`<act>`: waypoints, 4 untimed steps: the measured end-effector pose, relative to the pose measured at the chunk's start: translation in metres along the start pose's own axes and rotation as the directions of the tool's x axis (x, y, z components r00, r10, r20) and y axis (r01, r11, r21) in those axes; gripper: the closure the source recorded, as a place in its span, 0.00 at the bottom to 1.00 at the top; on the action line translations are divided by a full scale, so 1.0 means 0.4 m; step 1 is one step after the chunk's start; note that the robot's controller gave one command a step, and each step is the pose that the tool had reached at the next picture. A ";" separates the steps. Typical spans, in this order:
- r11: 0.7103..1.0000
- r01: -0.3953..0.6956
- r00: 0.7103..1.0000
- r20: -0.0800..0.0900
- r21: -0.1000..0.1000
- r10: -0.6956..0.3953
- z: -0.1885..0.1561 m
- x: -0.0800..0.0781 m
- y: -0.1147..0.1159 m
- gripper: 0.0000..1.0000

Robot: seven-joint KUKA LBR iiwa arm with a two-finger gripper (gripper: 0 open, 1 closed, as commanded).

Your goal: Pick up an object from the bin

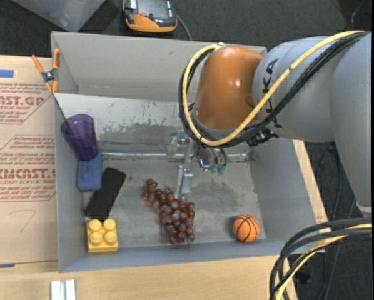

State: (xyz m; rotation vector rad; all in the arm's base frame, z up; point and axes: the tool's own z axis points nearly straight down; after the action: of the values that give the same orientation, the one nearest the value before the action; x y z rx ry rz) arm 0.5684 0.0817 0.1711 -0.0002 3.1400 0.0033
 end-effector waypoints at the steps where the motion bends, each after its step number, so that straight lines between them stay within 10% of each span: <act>1: 1.000 0.000 1.000 0.000 0.000 0.000 0.000 0.000 0.000 0.00; 2: 0.980 0.199 0.980 -0.005 -0.001 -0.199 0.168 0.115 0.041 0.00; 3: 0.992 0.126 0.992 0.005 -0.002 -0.126 0.158 0.126 0.027 1.00; 4: 0.992 0.126 0.992 0.005 -0.002 -0.126 0.158 0.126 0.027 1.00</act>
Offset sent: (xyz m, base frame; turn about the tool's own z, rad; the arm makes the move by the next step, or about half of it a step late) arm -0.0443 0.0160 -0.0648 -0.2012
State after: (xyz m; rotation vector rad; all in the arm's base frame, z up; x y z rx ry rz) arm 0.5182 0.0928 0.1078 -0.1985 3.1288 0.0063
